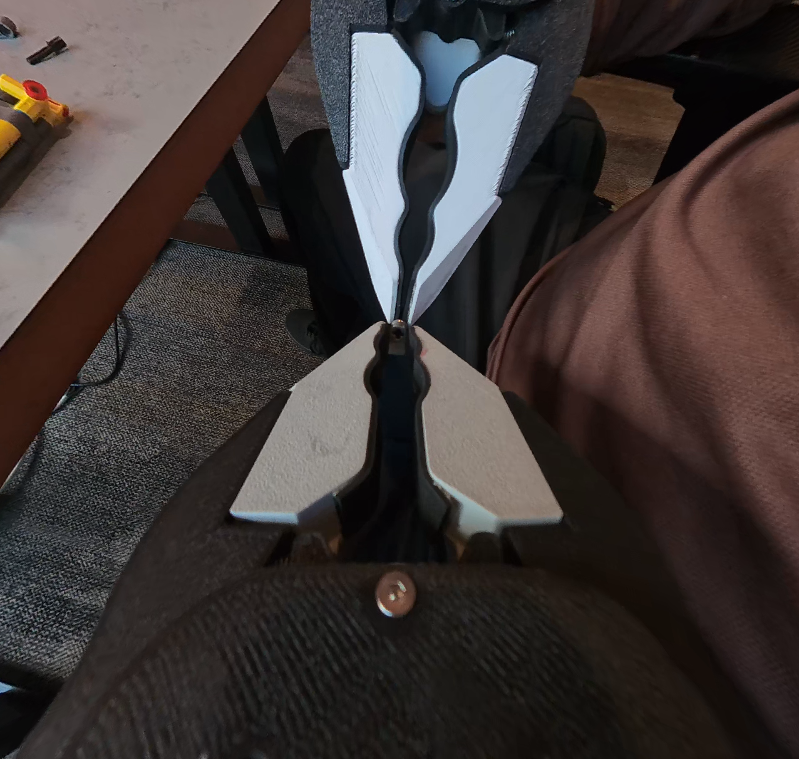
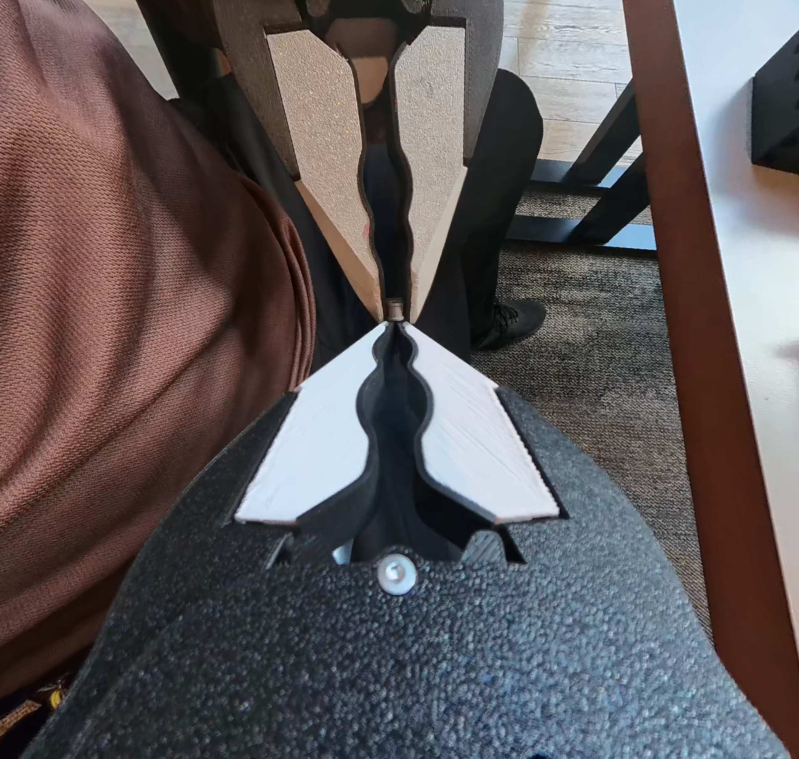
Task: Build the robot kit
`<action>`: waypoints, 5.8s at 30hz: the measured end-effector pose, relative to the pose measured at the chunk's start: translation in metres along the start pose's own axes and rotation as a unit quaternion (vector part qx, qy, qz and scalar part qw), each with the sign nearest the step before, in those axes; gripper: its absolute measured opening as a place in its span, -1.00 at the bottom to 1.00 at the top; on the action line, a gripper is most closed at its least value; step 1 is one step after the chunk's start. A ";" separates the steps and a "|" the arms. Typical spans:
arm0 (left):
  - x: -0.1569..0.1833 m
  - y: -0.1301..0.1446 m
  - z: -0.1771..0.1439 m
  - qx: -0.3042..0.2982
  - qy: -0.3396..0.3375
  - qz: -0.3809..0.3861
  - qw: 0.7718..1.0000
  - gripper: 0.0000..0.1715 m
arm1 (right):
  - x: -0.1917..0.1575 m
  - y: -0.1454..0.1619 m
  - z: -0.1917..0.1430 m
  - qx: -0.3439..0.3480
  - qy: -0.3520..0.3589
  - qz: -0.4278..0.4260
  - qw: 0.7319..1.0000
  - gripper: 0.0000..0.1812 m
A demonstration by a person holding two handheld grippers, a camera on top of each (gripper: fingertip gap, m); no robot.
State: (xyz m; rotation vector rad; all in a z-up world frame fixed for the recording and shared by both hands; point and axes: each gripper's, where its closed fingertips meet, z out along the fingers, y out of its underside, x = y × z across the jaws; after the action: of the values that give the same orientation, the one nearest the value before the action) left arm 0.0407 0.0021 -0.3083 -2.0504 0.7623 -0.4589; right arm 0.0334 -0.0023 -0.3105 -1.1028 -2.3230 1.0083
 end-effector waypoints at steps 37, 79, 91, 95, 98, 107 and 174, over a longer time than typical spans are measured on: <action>-0.008 0.001 -0.013 -0.024 -0.050 0.023 0.998 -0.94 | 0.005 -0.007 0.006 0.010 0.008 0.002 1.000 -1.00; -0.017 0.015 -0.011 -0.022 -0.033 -0.002 0.999 -0.93 | 0.113 -0.009 -0.085 0.077 0.282 0.037 0.955 -1.00; -0.016 0.021 -0.005 -0.038 -0.033 0.003 0.999 -0.93 | 0.186 0.072 -0.131 -0.095 0.390 0.074 0.913 -1.00; -0.019 0.022 -0.005 -0.041 -0.039 0.005 0.998 -0.93 | 0.189 0.076 -0.128 -0.113 0.391 0.067 0.911 -1.00; -0.023 0.021 -0.008 -0.037 -0.049 0.007 0.998 -0.93 | 0.192 0.084 -0.129 -0.130 0.394 0.066 0.908 -1.00; -0.024 0.020 -0.009 -0.034 -0.048 0.006 0.998 -0.93 | 0.186 0.092 -0.124 -0.178 0.319 0.059 0.929 -1.00; -0.013 -0.050 -0.118 0.104 -0.416 0.298 0.853 -0.94 | -0.003 -0.137 -0.009 0.238 -0.346 0.083 0.904 -0.88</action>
State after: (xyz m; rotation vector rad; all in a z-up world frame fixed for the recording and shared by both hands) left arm -0.0196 -0.0392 -0.2022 -1.4662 0.6967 0.6477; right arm -0.0294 -0.0604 -0.2028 -0.8252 -2.2546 2.1826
